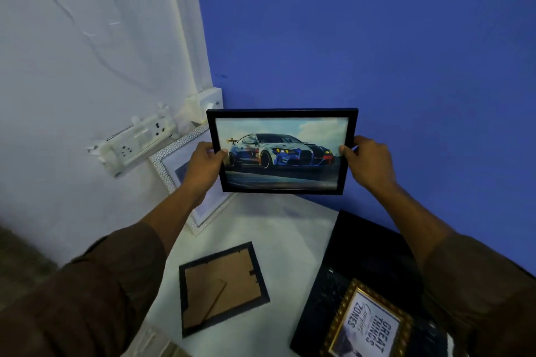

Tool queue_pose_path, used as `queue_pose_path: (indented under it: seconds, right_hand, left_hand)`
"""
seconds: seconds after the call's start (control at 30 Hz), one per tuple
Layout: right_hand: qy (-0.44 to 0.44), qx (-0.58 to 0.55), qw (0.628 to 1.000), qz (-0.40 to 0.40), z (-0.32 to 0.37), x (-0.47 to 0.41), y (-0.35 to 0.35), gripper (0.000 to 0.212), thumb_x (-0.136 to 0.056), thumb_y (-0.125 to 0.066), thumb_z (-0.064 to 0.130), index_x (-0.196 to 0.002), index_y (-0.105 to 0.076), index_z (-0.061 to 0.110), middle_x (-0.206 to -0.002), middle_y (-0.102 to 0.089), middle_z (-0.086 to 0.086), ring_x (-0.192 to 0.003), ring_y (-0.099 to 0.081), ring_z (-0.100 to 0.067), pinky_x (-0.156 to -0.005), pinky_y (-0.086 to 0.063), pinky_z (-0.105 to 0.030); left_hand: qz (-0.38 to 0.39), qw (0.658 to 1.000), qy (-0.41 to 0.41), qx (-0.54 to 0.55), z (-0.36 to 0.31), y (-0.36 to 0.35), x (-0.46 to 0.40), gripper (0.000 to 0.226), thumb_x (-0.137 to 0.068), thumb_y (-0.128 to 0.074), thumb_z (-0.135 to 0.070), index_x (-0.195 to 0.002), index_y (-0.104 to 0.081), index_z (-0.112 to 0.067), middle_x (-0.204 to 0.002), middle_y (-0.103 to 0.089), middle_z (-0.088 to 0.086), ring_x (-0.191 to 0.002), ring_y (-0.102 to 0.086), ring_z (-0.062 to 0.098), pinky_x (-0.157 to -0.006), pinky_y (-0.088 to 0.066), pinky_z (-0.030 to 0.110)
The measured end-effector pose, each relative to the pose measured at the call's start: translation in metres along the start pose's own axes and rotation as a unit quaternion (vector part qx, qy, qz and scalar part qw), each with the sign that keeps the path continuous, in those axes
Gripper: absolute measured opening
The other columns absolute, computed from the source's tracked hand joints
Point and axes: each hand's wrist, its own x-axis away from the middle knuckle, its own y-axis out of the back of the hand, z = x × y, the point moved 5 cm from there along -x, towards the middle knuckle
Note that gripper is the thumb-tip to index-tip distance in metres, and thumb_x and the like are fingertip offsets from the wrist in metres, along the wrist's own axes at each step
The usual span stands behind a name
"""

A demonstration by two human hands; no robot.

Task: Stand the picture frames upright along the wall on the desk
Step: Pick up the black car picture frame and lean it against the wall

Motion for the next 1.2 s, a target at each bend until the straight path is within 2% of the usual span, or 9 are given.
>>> queue_pose_path:
  seconds: [0.17,0.27,0.4,0.5,0.57,0.77,0.93,1.07,1.2]
  right_hand:
    - [-0.097,0.017,0.995,0.032,-0.036,-0.043,-0.057,0.034,-0.096,-0.061,0.039,-0.094,-0.067,0.005,-0.083,-0.071,-0.013,-0.078,-0.065,-0.032,-0.065,-0.050,-0.033]
    - [-0.170,0.023,0.981,0.088,-0.065,-0.053,-0.090,0.032,-0.096,-0.063,0.032,-0.099,-0.070,0.001,-0.095,-0.073,-0.018,-0.080,-0.064,-0.032,-0.070,-0.054,-0.037]
    - [-0.286,0.022,0.946,0.151,-0.110,-0.054,-0.138,0.034,-0.087,-0.073,0.029,-0.108,-0.071,0.002,-0.108,-0.072,-0.019,-0.099,-0.067,-0.036,-0.084,-0.057,-0.040]
    - [-0.366,-0.012,0.911,0.192,-0.130,-0.048,-0.162,0.043,-0.081,-0.081,0.027,-0.114,-0.070,0.001,-0.114,-0.071,-0.016,-0.105,-0.065,-0.032,-0.082,-0.052,-0.032]
    - [-0.403,-0.060,0.892,0.198,-0.140,-0.047,-0.174,0.046,-0.078,-0.083,0.022,-0.116,-0.070,0.001,-0.116,-0.070,-0.015,-0.099,-0.063,-0.027,-0.080,-0.048,-0.029]
    - [-0.431,-0.085,0.877,0.194,-0.151,-0.054,-0.198,0.047,-0.077,-0.083,0.017,-0.119,-0.068,0.001,-0.118,-0.068,-0.016,-0.099,-0.059,-0.027,-0.088,-0.049,-0.031]
    - [-0.438,-0.098,0.876,0.175,-0.151,-0.061,-0.205,0.054,-0.076,-0.085,0.015,-0.125,-0.066,0.002,-0.124,-0.068,-0.016,-0.111,-0.065,-0.033,-0.097,-0.054,-0.039]
    - [-0.448,-0.097,0.873,0.167,-0.152,-0.063,-0.204,0.060,-0.076,-0.086,0.018,-0.130,-0.063,0.006,-0.128,-0.066,-0.014,-0.115,-0.063,-0.032,-0.089,-0.051,-0.033]
    - [-0.452,-0.112,0.871,0.156,-0.150,-0.062,-0.203,0.060,-0.074,-0.087,0.019,-0.128,-0.064,0.005,-0.127,-0.067,-0.014,-0.111,-0.064,-0.031,-0.085,-0.052,-0.033]
  left_hand:
    - [0.086,0.996,0.022,-0.009,0.034,-0.052,-0.084,0.027,-0.093,-0.063,-0.019,-0.117,-0.053,-0.008,-0.108,-0.064,0.005,-0.098,-0.062,0.020,-0.074,-0.047,0.024]
    - [0.160,0.985,0.034,-0.049,0.055,-0.084,-0.116,0.021,-0.092,-0.066,-0.021,-0.105,-0.055,-0.009,-0.085,-0.056,0.001,-0.072,-0.054,0.013,-0.058,-0.041,0.025]
    - [0.252,0.958,0.035,-0.134,0.086,-0.134,-0.155,0.022,-0.094,-0.063,-0.010,-0.076,-0.051,-0.015,-0.072,-0.052,0.007,-0.061,-0.054,0.010,-0.064,-0.036,0.029]
    - [0.306,0.942,0.033,-0.134,0.100,-0.160,-0.169,0.005,-0.093,-0.063,-0.012,-0.097,-0.062,-0.013,-0.096,-0.065,0.011,-0.089,-0.063,0.024,-0.081,-0.047,0.034]
    - [0.321,0.936,0.037,-0.141,0.112,-0.172,-0.180,0.019,-0.089,-0.067,-0.021,-0.107,-0.065,-0.013,-0.101,-0.068,0.010,-0.099,-0.066,0.031,-0.084,-0.052,0.037]
    - [0.310,0.934,0.065,-0.164,0.153,-0.200,-0.209,0.030,-0.090,-0.070,-0.021,-0.109,-0.056,-0.003,-0.103,-0.064,0.012,-0.098,-0.065,0.031,-0.070,-0.044,0.029]
    - [0.287,0.938,0.043,-0.188,0.158,-0.208,-0.221,0.039,-0.090,-0.068,-0.021,-0.118,-0.053,0.002,-0.116,-0.066,0.021,-0.103,-0.065,0.035,-0.078,-0.048,0.033]
    - [0.283,0.940,0.054,-0.181,0.161,-0.212,-0.225,0.042,-0.088,-0.071,-0.022,-0.117,-0.051,0.001,-0.116,-0.066,0.019,-0.100,-0.065,0.031,-0.078,-0.050,0.032]
    - [0.288,0.936,0.067,-0.190,0.173,-0.212,-0.231,0.053,-0.083,-0.071,-0.035,-0.121,-0.049,-0.005,-0.121,-0.062,0.019,-0.105,-0.064,0.035,-0.088,-0.055,0.044]
